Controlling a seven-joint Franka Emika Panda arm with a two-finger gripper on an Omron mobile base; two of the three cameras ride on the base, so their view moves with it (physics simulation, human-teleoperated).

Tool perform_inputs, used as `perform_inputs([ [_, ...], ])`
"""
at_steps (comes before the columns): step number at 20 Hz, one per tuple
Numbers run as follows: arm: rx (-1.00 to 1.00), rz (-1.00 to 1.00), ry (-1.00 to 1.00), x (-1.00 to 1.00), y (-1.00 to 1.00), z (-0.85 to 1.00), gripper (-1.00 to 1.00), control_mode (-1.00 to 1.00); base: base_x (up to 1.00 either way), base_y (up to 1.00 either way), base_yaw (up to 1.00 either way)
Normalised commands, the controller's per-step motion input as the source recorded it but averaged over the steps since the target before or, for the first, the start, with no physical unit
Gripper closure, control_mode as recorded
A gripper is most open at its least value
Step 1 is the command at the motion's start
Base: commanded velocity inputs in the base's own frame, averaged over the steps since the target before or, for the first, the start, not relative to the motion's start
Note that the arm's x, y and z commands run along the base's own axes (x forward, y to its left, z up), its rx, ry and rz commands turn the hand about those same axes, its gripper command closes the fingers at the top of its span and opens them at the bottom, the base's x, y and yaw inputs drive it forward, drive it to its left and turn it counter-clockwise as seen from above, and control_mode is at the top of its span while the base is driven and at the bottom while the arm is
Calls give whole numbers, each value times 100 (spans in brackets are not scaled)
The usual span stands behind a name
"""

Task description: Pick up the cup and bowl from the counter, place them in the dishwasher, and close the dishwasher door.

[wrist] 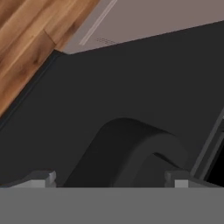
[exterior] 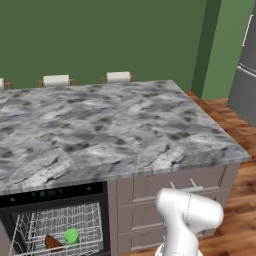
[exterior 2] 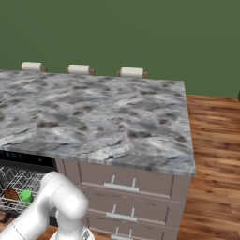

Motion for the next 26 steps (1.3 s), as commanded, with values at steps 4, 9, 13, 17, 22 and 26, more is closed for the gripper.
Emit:
perform_inputs([
  [4,0,1,-9,67,-27,-20,-100,-100,0,0,0],
  [9,0,0,-8,71,-34,-23,-100,-100,0,0,0],
  [13,0,0,-7,77,-39,-25,-100,-100,0,0,0],
  [17,0,0,-7,76,-39,-26,-100,-100,0,0,0],
  [22,-2,0,-9,70,-35,-26,-100,-100,0,0,0],
  [26,-4,0,-9,66,-34,-24,-100,-100,0,0,0],
])
